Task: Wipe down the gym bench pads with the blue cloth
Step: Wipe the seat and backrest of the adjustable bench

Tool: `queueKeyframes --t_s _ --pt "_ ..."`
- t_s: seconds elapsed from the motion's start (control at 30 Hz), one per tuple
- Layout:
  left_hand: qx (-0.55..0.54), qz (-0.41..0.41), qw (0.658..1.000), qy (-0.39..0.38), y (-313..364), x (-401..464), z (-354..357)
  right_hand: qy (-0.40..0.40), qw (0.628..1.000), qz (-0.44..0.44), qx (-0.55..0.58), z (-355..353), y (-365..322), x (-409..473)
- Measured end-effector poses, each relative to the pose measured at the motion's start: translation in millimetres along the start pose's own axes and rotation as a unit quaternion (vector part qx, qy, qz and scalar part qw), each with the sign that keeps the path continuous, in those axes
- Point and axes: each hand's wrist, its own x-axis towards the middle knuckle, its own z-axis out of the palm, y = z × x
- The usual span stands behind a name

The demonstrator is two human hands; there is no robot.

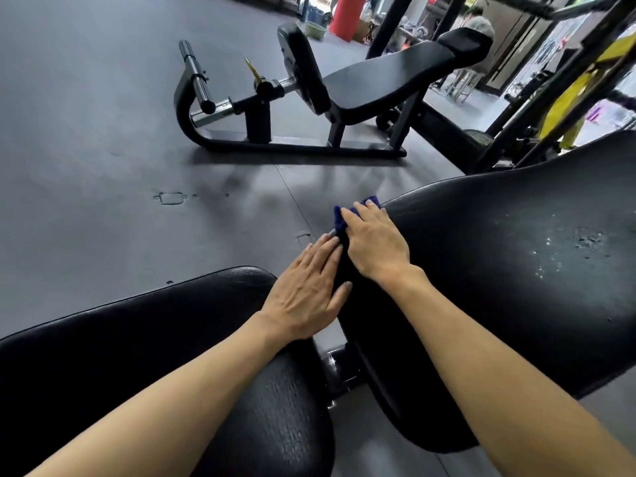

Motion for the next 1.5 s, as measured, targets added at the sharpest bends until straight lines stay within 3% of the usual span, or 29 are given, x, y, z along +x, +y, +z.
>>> queueKeyframes --t_s 0.3,0.57,0.77,1.0,1.1,1.27,1.5 --pt "-0.037 0.081 0.996 -0.011 3 -5 -8 0.086 0.996 -0.007 0.012 5 19 -112" --pt "-0.047 0.044 0.998 -0.024 4 -6 -8 0.041 0.999 0.020 0.029 -3 21 -15" --pt "-0.053 0.053 0.997 -0.021 1 -7 -4 0.114 0.993 0.002 0.035 -1 31 -136" --pt "-0.053 0.046 0.997 -0.032 3 -8 -8 0.041 0.997 0.058 0.043 -19 46 -3" --pt "-0.053 0.050 0.997 -0.033 2 -10 -8 0.048 0.997 0.052 0.035 -17 48 -18" --pt "-0.049 0.055 0.997 -0.025 2 -6 -6 0.113 0.992 0.040 0.021 -6 54 -128" --pt "-0.066 0.053 0.996 -0.040 0 -7 -11 0.030 0.998 0.053 0.021 -28 67 -1"
